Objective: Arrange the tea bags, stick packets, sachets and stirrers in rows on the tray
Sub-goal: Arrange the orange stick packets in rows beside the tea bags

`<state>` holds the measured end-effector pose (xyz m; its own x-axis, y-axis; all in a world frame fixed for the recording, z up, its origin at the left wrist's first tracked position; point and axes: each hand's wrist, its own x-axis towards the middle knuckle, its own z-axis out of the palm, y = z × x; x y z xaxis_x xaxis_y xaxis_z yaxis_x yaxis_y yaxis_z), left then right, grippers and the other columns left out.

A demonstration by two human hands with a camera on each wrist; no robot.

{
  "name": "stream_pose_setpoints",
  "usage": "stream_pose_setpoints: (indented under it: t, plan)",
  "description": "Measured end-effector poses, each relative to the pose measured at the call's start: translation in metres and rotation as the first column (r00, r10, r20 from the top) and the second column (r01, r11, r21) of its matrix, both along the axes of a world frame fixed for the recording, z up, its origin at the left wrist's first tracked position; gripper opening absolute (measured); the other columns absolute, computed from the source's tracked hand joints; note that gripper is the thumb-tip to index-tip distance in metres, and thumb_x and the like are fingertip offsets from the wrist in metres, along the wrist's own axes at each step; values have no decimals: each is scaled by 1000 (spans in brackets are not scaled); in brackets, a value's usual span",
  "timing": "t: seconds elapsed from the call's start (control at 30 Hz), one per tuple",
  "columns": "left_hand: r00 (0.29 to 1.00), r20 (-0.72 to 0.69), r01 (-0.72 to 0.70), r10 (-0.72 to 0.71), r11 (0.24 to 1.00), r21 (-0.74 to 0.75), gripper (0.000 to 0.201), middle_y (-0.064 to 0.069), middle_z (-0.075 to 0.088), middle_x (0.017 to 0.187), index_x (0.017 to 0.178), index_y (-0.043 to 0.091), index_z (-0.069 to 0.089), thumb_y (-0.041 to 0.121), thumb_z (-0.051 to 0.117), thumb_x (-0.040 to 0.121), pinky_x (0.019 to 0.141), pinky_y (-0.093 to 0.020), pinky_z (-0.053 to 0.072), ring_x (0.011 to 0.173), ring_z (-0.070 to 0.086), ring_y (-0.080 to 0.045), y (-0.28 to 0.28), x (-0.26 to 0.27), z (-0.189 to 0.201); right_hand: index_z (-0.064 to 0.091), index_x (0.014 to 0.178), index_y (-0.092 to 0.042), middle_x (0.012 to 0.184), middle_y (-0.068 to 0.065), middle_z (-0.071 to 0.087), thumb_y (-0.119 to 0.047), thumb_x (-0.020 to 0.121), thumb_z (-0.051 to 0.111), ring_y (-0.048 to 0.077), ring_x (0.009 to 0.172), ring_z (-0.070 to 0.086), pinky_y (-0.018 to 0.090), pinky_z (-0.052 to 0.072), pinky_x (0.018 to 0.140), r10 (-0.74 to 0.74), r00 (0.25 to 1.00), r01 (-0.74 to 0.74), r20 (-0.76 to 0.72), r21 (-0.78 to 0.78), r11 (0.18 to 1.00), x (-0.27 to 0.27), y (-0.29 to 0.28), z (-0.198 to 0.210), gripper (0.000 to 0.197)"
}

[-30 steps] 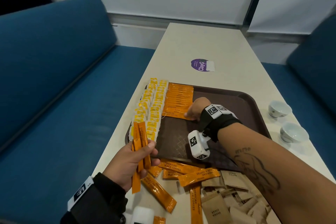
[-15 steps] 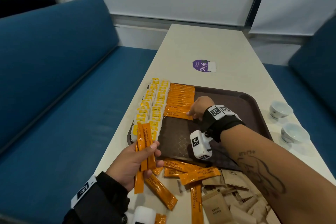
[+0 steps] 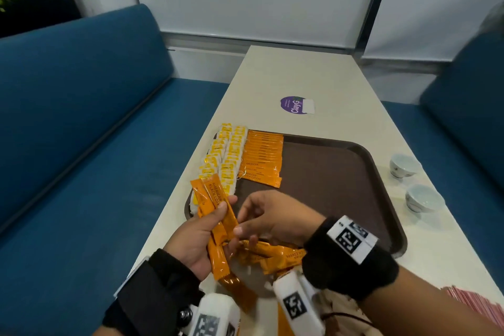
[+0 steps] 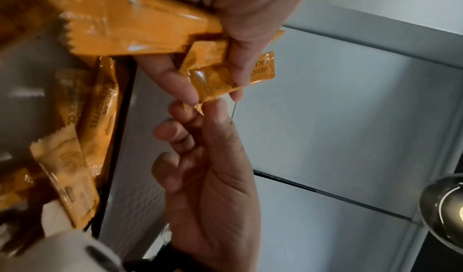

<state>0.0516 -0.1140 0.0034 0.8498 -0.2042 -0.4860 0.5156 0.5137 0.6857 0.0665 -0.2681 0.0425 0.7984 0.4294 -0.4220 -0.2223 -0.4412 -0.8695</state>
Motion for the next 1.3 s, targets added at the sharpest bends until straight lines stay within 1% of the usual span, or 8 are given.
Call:
stream_pose_setpoints:
  t: [0.2,0.33,0.53,0.77,1.07,1.13,1.23,1.3]
  plan:
    - [1000,3,0,0,999,-33,21,-2,70,70,95,17,69,24,49,92,41,-19,49,50,62,-10,-6,-3,3,56,90,-11,68,3,58,-2,82,69,9,52,58,16,46,47,-134,991,131,28,98,987,0,1,-4,17]
    - [1000,-4,-5,5,1000,-7,21,-3,69,75,98,17,69,25,51,91,41,-21,50,57,63,-13,-7,-3,3,59,84,-15,70,-2,62,-4,84,67,5,57,58,15,47,53,-72,994,72,78,-4,997,3,-1,-4,14]
    - [997,-37,-67,68,997,26,22,-3,62,71,101,16,69,27,53,91,40,-24,50,59,61,-15,11,2,-2,66,90,-12,67,-1,60,-7,88,64,5,50,48,9,35,37,-268,926,344,266,-301,890,56,-48,-8,6]
    - [997,-45,-62,61,998,-13,20,-3,63,64,98,13,67,25,52,91,39,-21,49,49,60,-12,11,-2,-8,62,90,-9,75,2,61,-8,91,59,9,57,53,18,42,46,-303,953,272,22,-506,819,97,-58,-22,3]
    - [995,-49,-88,88,996,6,22,-4,65,64,100,12,67,25,53,90,38,-23,49,49,62,-13,22,1,-13,59,74,-8,75,8,65,-5,74,72,15,59,63,16,47,47,-317,943,322,101,-518,792,131,-43,-36,13]
    - [995,-54,-89,89,996,11,21,-4,65,64,99,13,68,25,53,90,38,-23,49,49,62,-13,22,1,-13,60,75,-11,87,8,70,-14,82,69,14,71,66,22,51,58,-301,953,270,40,-563,781,136,-36,-35,12]
    - [995,-60,-82,83,997,11,22,-4,65,64,100,13,68,25,53,90,38,-24,50,49,62,-14,21,1,-14,61,94,-7,105,4,72,-28,91,61,14,98,67,33,50,93,-340,940,275,6,-603,749,142,-31,-39,21]
    - [995,-61,-81,82,997,14,21,-4,65,64,100,13,68,25,53,90,38,-24,50,50,62,-13,21,2,-14,59,102,-3,104,6,72,-25,89,64,17,100,67,37,47,98,-342,940,272,-2,-599,753,144,-30,-39,26]
